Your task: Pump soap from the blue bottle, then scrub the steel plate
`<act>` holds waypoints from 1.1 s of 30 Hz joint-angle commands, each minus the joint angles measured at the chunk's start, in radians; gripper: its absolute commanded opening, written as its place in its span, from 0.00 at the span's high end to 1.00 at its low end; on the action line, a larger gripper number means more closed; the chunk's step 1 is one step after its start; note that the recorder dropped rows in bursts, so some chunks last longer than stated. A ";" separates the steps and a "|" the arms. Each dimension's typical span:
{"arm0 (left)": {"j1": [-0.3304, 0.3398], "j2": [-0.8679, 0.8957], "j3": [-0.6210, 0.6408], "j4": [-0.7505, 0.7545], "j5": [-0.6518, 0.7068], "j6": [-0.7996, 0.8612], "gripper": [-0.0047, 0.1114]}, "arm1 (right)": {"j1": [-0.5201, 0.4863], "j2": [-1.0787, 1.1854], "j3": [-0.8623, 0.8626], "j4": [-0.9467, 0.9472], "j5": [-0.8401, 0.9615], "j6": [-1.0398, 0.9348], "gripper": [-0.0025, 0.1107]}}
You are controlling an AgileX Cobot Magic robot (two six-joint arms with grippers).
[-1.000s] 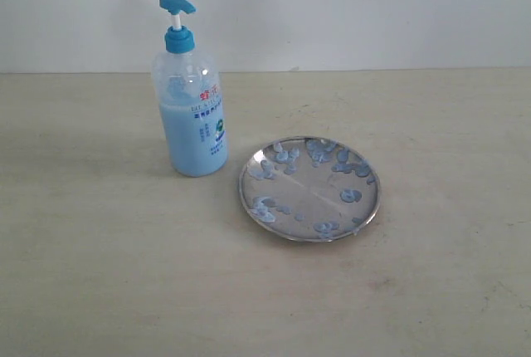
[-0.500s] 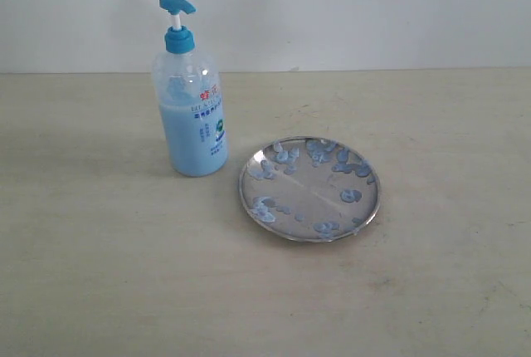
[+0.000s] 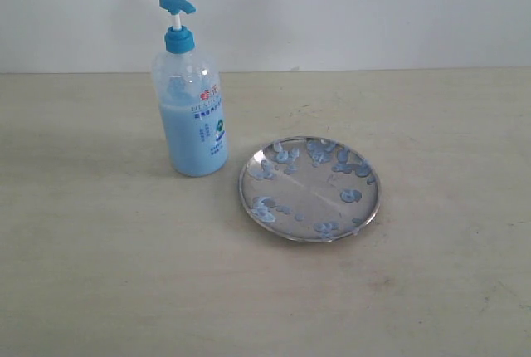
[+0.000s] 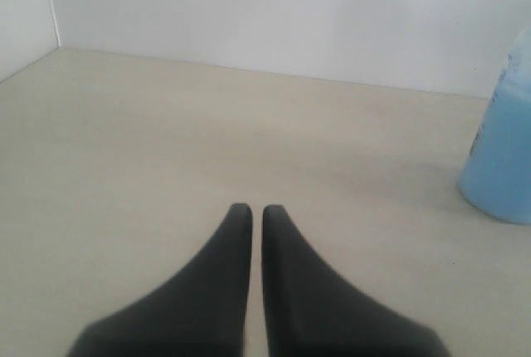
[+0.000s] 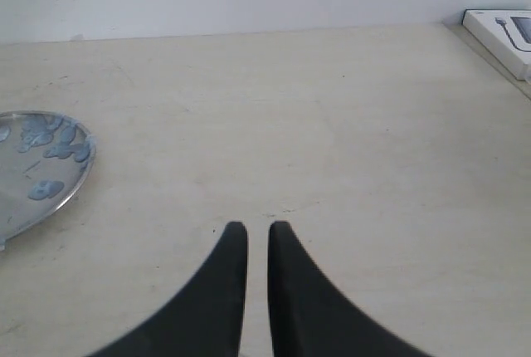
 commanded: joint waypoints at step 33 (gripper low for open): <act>-0.004 -0.003 -0.001 -0.271 0.036 0.339 0.92 | -0.008 -0.003 -0.001 -0.010 -0.005 0.006 0.98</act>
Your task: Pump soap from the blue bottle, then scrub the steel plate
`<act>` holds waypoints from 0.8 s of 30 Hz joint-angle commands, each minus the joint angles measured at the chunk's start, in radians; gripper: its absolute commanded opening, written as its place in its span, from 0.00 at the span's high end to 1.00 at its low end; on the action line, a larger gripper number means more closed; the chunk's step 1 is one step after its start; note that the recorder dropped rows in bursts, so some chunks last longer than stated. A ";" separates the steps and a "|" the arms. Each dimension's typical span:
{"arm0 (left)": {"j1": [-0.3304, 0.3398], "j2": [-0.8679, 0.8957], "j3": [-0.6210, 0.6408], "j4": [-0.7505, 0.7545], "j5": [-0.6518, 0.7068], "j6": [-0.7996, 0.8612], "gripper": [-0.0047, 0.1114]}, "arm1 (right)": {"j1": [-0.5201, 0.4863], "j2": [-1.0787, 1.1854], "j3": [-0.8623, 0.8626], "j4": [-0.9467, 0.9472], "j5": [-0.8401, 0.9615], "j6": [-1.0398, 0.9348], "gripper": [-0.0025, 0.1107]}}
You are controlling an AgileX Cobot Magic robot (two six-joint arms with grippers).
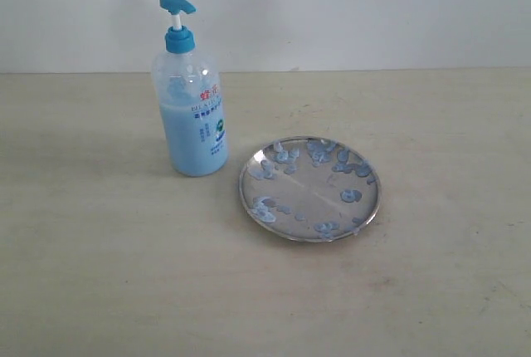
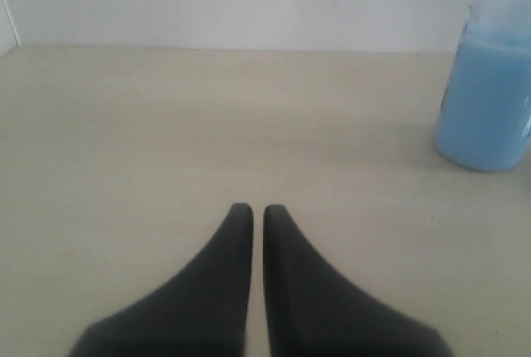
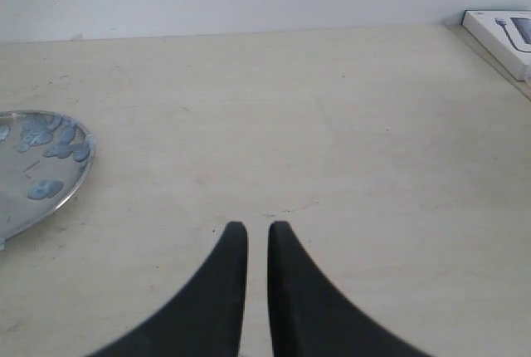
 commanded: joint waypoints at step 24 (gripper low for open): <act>-0.004 -0.003 -0.001 -0.017 -0.006 0.012 0.92 | -0.008 -0.003 -0.001 -0.004 -0.005 0.006 0.98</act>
